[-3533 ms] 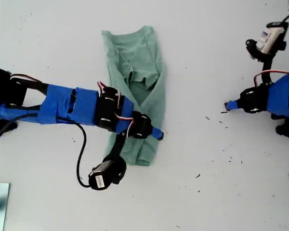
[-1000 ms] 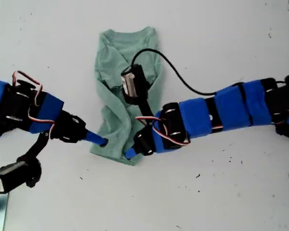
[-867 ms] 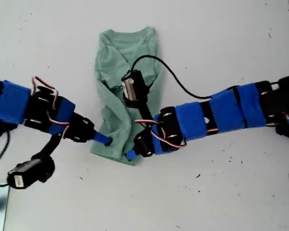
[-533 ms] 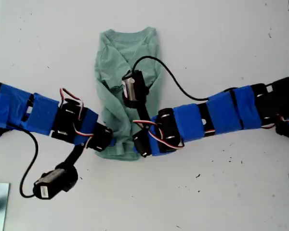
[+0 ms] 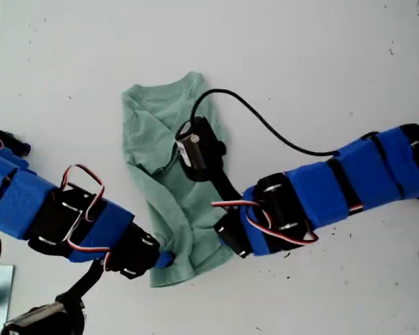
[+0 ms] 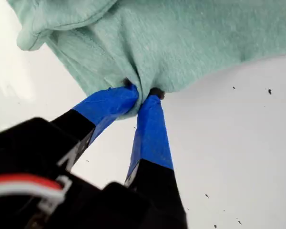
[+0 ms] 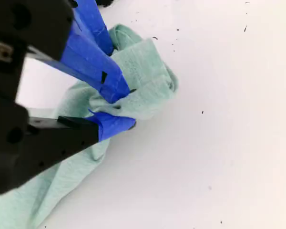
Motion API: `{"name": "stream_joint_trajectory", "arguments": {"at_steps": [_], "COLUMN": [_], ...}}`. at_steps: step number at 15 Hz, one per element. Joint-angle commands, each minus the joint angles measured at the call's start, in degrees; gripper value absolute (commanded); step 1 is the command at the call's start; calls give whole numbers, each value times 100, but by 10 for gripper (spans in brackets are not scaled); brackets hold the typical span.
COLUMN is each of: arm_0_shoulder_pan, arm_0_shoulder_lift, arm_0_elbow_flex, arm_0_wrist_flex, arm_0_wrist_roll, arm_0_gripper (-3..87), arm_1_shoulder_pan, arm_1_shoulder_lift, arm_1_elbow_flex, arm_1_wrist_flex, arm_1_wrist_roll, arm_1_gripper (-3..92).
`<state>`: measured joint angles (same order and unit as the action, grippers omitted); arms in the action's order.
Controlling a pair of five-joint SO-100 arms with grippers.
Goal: Fold t shirt
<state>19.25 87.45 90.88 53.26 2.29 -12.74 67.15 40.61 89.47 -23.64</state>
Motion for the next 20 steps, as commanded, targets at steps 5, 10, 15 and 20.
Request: {"name": "stream_joint_trajectory", "arguments": {"at_steps": [5, 10, 15, 20], "arm_0_shoulder_pan": [-2074, -3955, -5062, -6706], "arm_0_shoulder_lift": [2892, 4210, 6064, 8657], "arm_0_elbow_flex": [1775, 3498, 4957, 6161], "arm_0_wrist_flex": [-70, -352, -1687, -949], "arm_0_wrist_roll": [589, 1239, 1573, 1837], "arm_0_gripper": [-2, -2, 217, 123], "arm_1_shoulder_pan": [2136, 3278, 4280, 5493], "arm_1_shoulder_lift": [668, 519, 1705, 4948], "arm_1_elbow_flex": [387, 932, 2399, 6091], "arm_1_wrist_flex": [-923, -2443, -4271, -5159], "arm_1_wrist_roll": [-1494, -2180, -1942, -1556], "arm_1_gripper": [12, 12, 152, 120]}}
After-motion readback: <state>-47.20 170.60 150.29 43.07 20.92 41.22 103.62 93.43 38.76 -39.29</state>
